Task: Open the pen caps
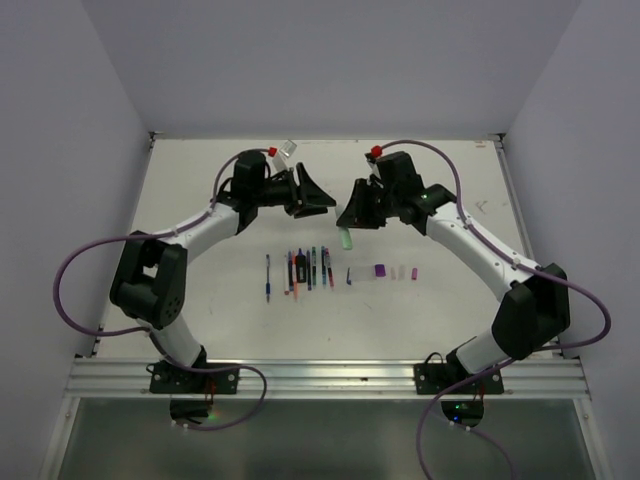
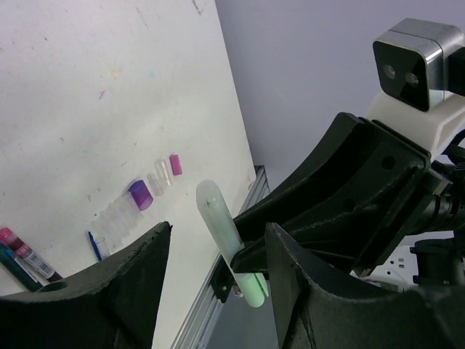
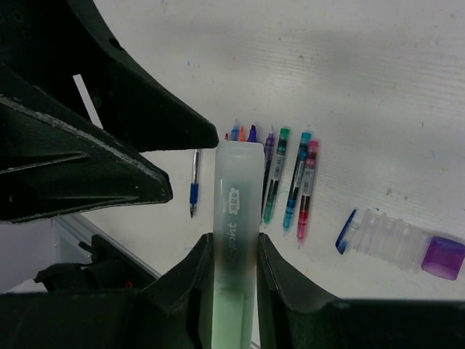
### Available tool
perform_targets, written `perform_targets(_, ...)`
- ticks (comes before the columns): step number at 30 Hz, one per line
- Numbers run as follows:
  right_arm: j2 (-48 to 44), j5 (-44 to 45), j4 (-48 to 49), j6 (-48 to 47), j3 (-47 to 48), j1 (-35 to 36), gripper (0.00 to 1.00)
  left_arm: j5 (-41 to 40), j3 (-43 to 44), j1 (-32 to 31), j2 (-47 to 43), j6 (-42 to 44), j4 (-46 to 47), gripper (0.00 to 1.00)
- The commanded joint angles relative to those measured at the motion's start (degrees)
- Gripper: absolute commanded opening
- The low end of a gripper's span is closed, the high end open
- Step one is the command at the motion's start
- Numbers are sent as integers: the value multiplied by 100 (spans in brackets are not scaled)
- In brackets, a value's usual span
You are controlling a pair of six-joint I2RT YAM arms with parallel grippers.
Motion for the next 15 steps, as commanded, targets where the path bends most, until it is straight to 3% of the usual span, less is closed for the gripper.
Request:
perform_targets(1, -28, -260, 299, -160, 249, 78, 0, -31, 104, -74, 35, -121, 29, 57)
perform_targets(12, 69, -216, 483, -64, 381, 175, 0, -347, 428, -311, 176, 2, -471, 55)
perform_targets(15, 78, -190, 519, -55, 373, 192, 0, -347, 446, -355, 185, -68, -481, 46)
